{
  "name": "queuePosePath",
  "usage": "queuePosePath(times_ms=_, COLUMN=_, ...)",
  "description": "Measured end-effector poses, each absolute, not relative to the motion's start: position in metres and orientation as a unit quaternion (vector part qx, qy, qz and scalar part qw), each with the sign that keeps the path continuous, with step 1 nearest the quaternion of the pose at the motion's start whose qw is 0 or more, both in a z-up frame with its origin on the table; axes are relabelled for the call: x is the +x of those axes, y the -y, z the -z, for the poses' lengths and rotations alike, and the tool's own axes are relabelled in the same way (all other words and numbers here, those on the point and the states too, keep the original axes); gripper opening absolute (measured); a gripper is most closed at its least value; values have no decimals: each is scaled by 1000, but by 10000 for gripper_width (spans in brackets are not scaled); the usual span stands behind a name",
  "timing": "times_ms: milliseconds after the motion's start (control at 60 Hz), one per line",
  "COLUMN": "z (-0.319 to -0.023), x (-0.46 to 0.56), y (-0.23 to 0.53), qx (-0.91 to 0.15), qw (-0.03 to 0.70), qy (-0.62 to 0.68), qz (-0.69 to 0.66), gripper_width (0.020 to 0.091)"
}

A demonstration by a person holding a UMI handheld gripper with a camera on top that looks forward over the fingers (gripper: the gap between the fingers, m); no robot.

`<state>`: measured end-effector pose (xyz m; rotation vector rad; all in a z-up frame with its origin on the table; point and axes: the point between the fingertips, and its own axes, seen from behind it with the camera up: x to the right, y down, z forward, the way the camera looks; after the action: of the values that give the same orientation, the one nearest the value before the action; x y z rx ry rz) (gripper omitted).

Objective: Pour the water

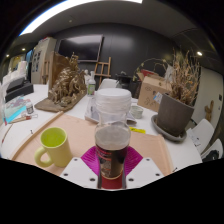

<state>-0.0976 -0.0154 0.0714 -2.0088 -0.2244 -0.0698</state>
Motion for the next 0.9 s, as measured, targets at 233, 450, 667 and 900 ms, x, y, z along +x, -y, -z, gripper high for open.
queuePosePath(times_ms=233, z=-39, x=-86, y=18, qx=-842, qw=538, qy=42, qz=8, gripper_width=350)
queuePosePath(times_ms=450, z=-47, x=-76, y=38, qx=-859, qw=512, qy=11, qz=-3, gripper_width=875)
queuePosePath(times_ms=667, z=-107, x=-82, y=127, qx=-878, qw=475, qy=-55, qz=17, gripper_width=855)
queuePosePath(times_ms=900, z=-166, x=-139, y=234, qx=-889, qw=453, qy=-36, qz=51, gripper_width=856)
